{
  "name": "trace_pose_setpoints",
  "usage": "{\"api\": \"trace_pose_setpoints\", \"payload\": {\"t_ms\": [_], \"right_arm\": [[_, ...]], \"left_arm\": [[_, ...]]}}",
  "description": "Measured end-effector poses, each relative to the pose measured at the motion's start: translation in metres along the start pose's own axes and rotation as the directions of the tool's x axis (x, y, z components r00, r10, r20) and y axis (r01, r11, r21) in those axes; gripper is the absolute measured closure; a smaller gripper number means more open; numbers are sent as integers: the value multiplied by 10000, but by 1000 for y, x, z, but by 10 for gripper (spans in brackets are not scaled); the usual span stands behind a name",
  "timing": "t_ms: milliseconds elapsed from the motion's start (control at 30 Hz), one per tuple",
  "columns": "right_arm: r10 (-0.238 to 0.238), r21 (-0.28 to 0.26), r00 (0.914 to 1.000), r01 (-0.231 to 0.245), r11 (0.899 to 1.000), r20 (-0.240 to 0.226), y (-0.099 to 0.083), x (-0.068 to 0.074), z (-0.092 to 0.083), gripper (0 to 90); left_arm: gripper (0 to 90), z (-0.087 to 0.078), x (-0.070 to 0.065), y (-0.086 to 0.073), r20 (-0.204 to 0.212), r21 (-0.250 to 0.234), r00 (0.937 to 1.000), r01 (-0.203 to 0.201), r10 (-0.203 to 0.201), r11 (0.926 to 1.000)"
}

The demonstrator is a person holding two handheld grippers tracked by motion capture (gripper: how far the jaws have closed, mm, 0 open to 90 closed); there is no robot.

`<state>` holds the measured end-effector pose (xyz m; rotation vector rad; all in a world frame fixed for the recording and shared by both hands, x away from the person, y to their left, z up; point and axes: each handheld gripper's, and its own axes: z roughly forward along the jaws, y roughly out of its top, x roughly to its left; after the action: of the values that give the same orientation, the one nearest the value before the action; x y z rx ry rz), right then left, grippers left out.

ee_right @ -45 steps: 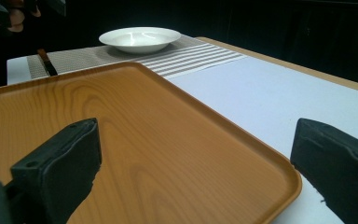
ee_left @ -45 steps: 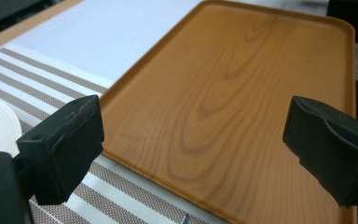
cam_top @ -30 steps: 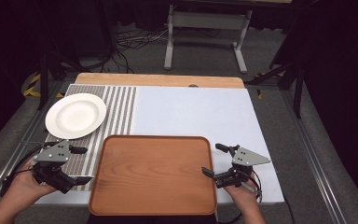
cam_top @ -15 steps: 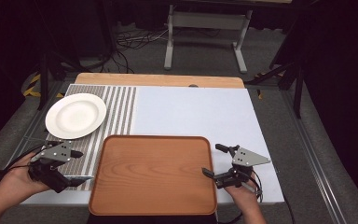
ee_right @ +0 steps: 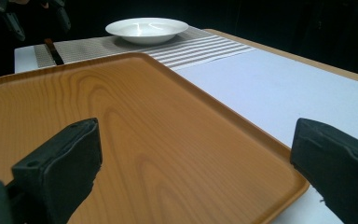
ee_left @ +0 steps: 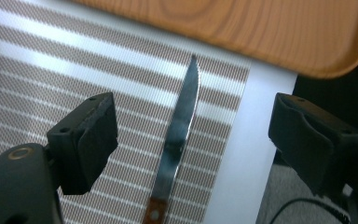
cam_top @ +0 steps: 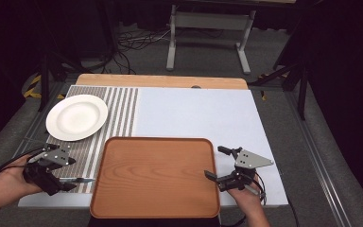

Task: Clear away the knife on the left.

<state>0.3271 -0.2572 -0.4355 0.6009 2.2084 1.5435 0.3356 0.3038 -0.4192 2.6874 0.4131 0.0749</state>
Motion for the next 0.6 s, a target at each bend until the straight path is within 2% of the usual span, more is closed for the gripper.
{"api": "trace_pose_setpoints", "payload": {"t_ms": [233,267,433,533,567,600], "right_arm": [[-6,30,10000,6,10000,2,0,-1,0,29],[12,40,10000,-12,10000,17,0,-1,0,29],[-43,70,10000,43,10000,-27,-1,-1,0,29],[-17,99,10000,18,9999,-48,-1,-1,1,29],[-17,99,10000,18,9999,-48,-1,-1,1,29],[-14,112,10000,15,9999,-51,-1,-1,1,30]], "left_arm": [[198,3,5,-6,20,792,9995,-301,300,9964],[210,4,6,-7,-54,957,9991,-402,409,9946],[249,7,12,-11,82,1649,9982,-595,589,9845],[284,10,14,-14,128,2038,9967,-807,797,9757],[296,10,14,-14,128,2038,9967,-807,797,9757],[296,10,16,-15,192,2231,9953,-963,944,9700]]}}
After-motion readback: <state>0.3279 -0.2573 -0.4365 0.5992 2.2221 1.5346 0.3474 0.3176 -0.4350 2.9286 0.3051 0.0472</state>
